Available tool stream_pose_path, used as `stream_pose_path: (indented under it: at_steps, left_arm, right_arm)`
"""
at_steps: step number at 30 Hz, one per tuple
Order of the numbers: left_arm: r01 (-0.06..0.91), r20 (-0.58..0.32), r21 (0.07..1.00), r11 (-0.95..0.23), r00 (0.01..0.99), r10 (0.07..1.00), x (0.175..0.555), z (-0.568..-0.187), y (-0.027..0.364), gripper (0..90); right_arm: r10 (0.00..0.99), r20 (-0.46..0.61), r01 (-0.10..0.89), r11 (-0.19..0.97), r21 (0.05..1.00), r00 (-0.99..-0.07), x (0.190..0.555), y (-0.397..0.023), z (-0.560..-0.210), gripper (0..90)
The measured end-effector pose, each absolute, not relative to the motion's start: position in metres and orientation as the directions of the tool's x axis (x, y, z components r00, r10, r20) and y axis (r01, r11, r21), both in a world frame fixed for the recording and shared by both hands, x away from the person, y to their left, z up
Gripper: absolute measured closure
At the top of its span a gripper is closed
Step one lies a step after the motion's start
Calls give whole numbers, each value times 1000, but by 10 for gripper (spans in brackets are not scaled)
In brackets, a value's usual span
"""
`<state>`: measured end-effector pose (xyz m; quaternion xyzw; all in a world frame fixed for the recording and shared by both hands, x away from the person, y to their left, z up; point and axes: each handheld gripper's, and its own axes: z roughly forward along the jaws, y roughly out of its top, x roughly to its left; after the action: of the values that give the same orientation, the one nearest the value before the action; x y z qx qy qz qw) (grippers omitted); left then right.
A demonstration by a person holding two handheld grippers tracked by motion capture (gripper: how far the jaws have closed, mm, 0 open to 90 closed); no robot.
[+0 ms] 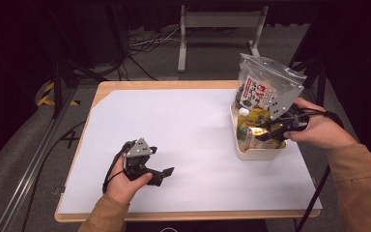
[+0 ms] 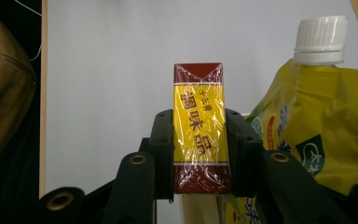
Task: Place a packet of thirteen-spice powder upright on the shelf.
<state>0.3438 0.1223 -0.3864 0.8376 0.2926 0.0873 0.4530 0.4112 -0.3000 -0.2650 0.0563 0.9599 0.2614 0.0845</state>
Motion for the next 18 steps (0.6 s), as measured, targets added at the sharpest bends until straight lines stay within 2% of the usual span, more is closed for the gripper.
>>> stream_pose_path:
  at_steps: [12,18]
  left_arm:
    - [415,-123,811,-412,810,574,345,-387,124,79]
    - [416,-124,811,-411,810,574,345,-387,124,79]
  right_arm:
    - [133,-117,56,860,508,-984,412,-297,-262,681]
    - [103,-129,39,906,421,-986,414,-286,-274,679]
